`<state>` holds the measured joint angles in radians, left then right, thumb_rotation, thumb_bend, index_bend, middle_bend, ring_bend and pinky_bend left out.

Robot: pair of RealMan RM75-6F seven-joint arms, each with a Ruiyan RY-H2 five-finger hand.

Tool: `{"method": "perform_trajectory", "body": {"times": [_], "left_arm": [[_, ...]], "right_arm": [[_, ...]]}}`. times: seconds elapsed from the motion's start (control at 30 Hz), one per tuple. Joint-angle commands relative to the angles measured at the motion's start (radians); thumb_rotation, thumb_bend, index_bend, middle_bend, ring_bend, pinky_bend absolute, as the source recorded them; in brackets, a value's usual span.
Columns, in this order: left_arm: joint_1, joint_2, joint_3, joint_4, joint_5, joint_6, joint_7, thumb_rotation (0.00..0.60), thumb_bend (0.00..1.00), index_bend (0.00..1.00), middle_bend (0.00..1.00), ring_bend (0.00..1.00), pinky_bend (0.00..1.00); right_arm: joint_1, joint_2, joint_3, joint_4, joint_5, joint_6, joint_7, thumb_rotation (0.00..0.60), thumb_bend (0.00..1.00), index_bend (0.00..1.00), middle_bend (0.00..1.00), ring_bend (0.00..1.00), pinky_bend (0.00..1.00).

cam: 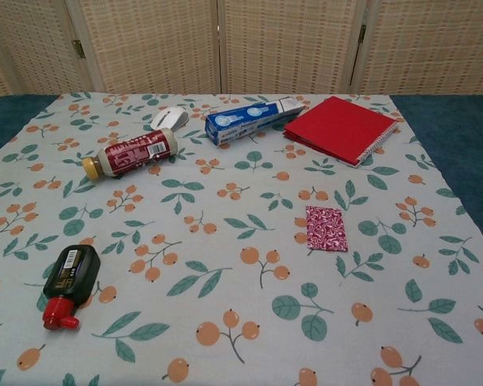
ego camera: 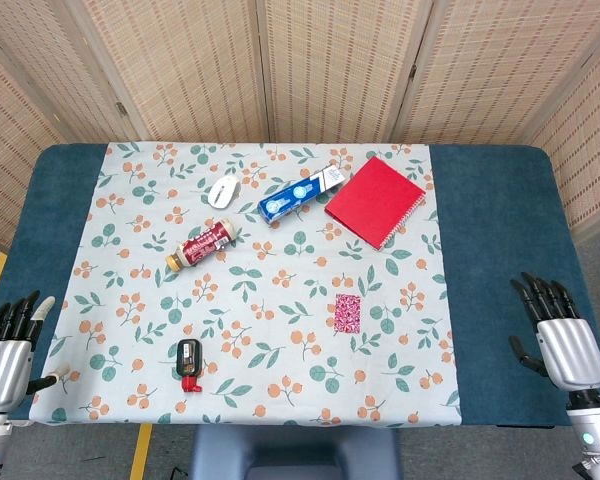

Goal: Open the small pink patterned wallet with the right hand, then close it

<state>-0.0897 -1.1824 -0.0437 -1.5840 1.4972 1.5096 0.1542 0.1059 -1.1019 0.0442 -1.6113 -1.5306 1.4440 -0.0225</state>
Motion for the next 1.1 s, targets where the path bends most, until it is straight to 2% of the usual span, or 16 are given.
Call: {"method": "perform_trajectory", "body": {"times": [0.03,0.63,1.1], "left_arm": [[-0.002,-0.001,-0.001,-0.002,0.002,0.001,0.002,0.6,0.21,0.05,0.0,0.0,0.0],[0.003,-0.003,0.001,0.001,0.018,0.016,-0.005,0.6,0.21,0.06,0.0,0.0,0.0],[-0.001,-0.003,0.0,0.006,0.013,0.004,-0.011,0.6,0.21,0.09,0.0,0.0,0.0]], "right_arm": [[-0.008,0.001,0.0,0.001,0.0,0.011,0.001,0.6,0.41,0.01,0.06,0.0,0.0],[-0.025,0.0,-0.003,0.006,-0.007,0.039,0.026,0.6,0.41,0.01,0.06,0.0,0.0],[-0.002,0.013,0.003,-0.029,-0.011,0.009,-0.001,0.6,0.41,0.01,0.09,0.04,0.0]]}}
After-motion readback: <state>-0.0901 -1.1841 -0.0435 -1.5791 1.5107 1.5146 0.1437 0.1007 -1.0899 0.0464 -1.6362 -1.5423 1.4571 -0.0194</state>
